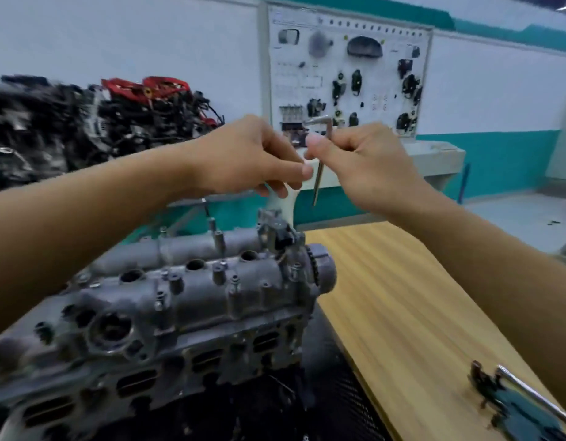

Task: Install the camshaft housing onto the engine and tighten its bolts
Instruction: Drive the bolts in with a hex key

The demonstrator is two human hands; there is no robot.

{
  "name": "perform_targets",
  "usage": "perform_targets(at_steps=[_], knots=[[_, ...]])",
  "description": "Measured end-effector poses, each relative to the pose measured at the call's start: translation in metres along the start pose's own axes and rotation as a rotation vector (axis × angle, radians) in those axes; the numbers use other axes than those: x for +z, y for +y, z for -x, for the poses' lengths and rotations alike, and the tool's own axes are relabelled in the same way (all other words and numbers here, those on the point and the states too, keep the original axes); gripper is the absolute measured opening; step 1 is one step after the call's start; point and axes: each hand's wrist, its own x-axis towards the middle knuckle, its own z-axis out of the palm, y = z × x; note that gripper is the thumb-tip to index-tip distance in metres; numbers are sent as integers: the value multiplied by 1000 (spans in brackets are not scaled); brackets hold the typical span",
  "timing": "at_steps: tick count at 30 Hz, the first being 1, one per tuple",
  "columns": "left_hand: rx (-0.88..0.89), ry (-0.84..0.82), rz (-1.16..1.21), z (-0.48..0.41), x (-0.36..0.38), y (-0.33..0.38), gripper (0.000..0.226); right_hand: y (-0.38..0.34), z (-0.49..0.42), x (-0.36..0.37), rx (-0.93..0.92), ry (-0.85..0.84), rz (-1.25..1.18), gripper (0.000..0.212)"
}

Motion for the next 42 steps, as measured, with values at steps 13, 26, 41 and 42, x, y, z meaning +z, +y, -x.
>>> perform_targets(at_steps=[13, 26, 41, 42], knots=[[-230, 160, 139, 58, 7, -125, 11, 14, -24, 131, -25, -358, -44, 46], [-206, 167, 226, 55, 15, -143, 19, 22, -26, 136, 13, -411, -19, 44], [-242, 186, 272, 52, 18, -142, 8, 17, -21, 133, 34, -378, -15, 41], [-246, 182, 268, 52, 18, -141, 7, 17, -21, 133, 35, -381, -32, 40]])
